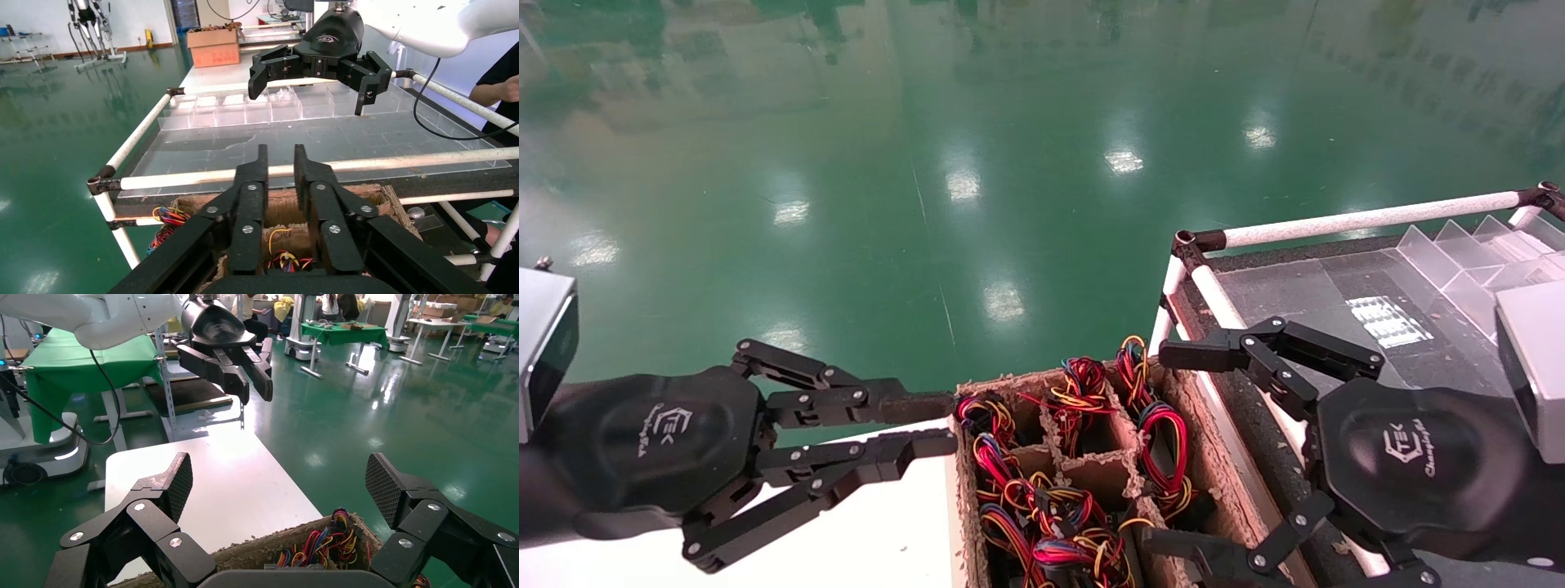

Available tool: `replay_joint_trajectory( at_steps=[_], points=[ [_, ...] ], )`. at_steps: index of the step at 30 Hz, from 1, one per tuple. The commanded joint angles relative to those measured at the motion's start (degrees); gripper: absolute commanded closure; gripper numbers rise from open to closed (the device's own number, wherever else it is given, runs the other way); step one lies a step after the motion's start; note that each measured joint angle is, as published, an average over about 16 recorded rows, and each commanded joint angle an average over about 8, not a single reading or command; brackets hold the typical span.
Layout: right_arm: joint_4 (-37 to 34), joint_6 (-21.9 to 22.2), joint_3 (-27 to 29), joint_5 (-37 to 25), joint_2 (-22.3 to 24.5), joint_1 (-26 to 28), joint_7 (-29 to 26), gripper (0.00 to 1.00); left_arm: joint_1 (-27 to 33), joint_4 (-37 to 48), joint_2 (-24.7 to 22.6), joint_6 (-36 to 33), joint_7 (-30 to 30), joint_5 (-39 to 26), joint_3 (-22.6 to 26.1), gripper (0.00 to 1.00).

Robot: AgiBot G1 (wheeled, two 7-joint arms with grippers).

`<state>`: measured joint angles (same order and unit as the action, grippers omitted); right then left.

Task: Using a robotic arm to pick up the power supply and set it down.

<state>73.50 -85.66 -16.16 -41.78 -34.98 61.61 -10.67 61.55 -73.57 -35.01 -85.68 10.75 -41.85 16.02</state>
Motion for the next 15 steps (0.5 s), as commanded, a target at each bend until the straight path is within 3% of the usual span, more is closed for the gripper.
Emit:
replay_joint_trajectory(
  at_steps=[1, 10, 11, 15],
  points=[
    [0.0, 0.0, 0.0, 0.0, 0.0, 0.0, 0.0, 0.0, 0.0, 0.0, 0.0, 0.0, 0.0, 0.0, 0.0, 1.0],
    [0.0, 0.0, 0.0, 0.0, 0.0, 0.0, 0.0, 0.0, 0.0, 0.0, 0.0, 0.0, 0.0, 0.0, 0.0, 0.99],
    [0.0, 0.0, 0.0, 0.0, 0.0, 0.0, 0.0, 0.0, 0.0, 0.0, 0.0, 0.0, 0.0, 0.0, 0.0, 0.9],
    [0.0, 0.0, 0.0, 0.0, 0.0, 0.0, 0.0, 0.0, 0.0, 0.0, 0.0, 0.0, 0.0, 0.0, 0.0, 0.4]
  ],
)
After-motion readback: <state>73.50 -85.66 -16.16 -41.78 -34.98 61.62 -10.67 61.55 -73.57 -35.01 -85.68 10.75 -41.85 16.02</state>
